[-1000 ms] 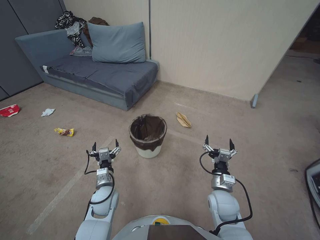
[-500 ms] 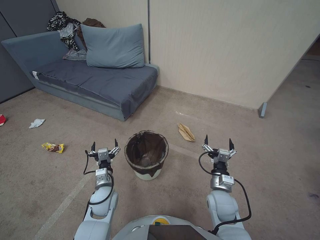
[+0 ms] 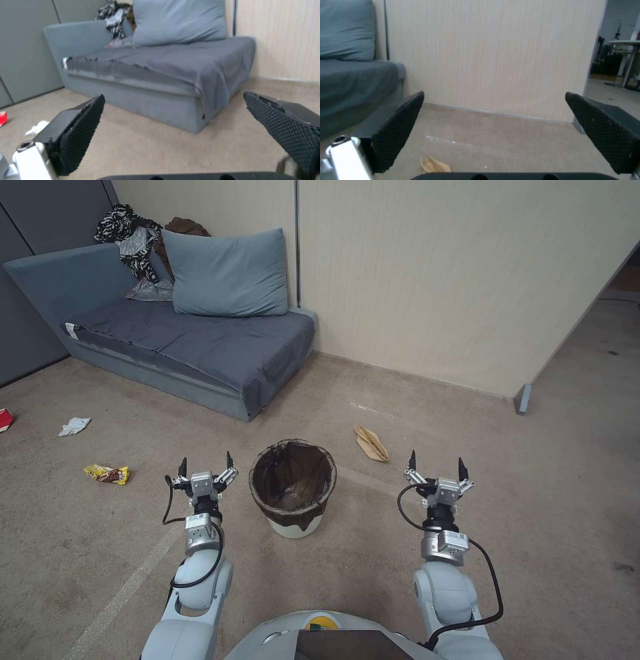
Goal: Pick up the trash bin, then pick up the garbage from the floor and place it into the trash bin.
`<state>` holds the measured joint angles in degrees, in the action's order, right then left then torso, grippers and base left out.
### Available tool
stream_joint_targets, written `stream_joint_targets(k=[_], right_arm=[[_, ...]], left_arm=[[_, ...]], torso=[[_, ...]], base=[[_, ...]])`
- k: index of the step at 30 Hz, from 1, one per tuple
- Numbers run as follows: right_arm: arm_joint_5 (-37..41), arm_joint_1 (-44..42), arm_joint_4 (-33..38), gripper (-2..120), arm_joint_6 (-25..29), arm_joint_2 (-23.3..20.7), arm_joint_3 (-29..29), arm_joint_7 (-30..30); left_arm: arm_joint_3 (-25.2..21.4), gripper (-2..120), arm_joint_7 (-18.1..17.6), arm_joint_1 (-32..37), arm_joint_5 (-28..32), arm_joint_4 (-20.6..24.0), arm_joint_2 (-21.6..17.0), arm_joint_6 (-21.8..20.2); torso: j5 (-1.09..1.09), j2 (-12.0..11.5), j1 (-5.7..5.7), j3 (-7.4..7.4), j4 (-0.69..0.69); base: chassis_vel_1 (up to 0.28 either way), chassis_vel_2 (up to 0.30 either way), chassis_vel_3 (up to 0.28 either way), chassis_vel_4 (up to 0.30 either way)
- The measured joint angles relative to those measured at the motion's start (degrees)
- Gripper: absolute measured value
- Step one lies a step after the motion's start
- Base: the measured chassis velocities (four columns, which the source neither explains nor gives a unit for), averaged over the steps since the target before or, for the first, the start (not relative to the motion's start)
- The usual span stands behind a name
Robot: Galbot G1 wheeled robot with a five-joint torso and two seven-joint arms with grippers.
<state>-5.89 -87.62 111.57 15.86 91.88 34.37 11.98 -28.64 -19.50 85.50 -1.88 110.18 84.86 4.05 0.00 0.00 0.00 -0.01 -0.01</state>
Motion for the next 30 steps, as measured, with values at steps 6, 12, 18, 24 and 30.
stream_joint_targets(k=[6,12,18,24,30], right_arm=[[0.64,-0.01,0.0,100,0.08,-0.76,0.17,0.08],[1.43,0.33,-0.43,100,0.07,-1.65,0.37,0.2],[2.27,0.6,-1.0,100,0.45,-2.33,1.38,0.23],[2.91,0.94,-1.6,100,0.55,-2.88,1.21,0.22],[3.11,1.25,-2.37,100,0.58,-3.01,0.09,0.21]], left_arm=[[0.45,100,0.08,-1.52,2.39,2.24,-3.58,-0.82],[3.38,100,1.62,-4.96,8.66,2.01,-12.87,-3.17],[8.61,100,2.54,-11.9,21.09,0.38,-22.62,-8.74],[11.85,100,2.43,-14.39,27.94,0.15,-25.94,-12.34],[15.21,100,2.36,-18.0,34.19,-1.94,-29.31,-14.76]], torso=[[0.0,0.0,0.0,0.0,0.01],[0.0,0.0,0.0,0.0,0.01],[-0.01,0.0,0.0,0.01,0.0],[-0.01,0.0,0.0,0.01,0.04],[0.0,0.0,0.0,0.01,0.01]], base=[[0.0,0.0,0.0,0.0],[0.0,0.0,0.0,0.0],[0.0,0.0,0.0,0.0],[0.0,0.0,0.0,0.0],[0.0,0.0,0.0,0.0]])
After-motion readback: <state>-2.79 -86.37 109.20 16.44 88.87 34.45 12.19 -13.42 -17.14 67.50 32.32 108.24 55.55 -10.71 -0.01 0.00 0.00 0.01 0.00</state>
